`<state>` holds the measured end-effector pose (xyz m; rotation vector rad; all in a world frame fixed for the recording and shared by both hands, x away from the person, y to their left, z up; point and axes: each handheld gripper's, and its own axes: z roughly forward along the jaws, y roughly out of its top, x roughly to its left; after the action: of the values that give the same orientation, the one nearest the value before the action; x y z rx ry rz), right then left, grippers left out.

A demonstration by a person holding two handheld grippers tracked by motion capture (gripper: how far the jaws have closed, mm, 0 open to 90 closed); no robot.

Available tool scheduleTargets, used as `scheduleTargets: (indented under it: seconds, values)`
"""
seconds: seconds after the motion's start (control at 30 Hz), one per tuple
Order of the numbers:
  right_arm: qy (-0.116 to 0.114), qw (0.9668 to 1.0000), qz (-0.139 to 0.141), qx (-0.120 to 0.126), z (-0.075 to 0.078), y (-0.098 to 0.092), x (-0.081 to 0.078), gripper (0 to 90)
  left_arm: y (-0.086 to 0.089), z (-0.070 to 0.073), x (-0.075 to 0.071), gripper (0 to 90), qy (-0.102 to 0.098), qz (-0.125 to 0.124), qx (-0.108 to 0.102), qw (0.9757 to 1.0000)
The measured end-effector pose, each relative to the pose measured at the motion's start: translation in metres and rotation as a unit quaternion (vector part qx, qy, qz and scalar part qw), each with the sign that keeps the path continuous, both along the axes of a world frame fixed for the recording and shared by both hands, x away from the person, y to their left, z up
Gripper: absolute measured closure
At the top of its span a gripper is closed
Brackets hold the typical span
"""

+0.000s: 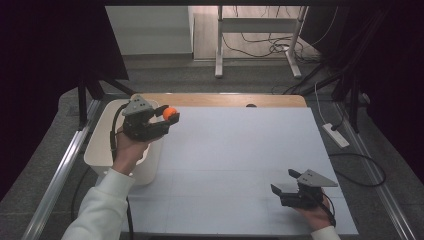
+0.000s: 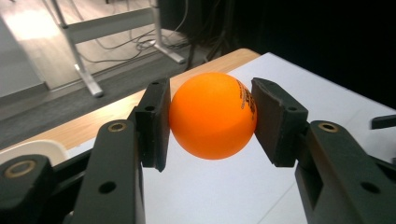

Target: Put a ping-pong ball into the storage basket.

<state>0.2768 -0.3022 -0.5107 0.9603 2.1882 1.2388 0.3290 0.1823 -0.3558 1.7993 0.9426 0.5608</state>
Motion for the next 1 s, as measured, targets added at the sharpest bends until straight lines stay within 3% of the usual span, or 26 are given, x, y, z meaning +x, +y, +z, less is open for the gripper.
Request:
scheduleTargets:
  seconds: [0.33,0.57,1.0]
  values:
    - [-0.001,1.0,-0.002,-0.001,0.0,0.0,0.0,13.6,0.024,-0.005,0.01,50.6,0.013,0.04,0.008,0.9991]
    - [0.0,1.0,-0.002,-0.001,-0.001,-0.001,0.001,13.6,0.042,-0.012,0.02,50.5,0.028,0.073,0.007,0.9969]
    - [0.001,1.0,-0.003,-0.005,-0.001,0.0,0.001,13.6,0.061,-0.021,0.031,50.5,0.043,0.108,0.01,0.9932]
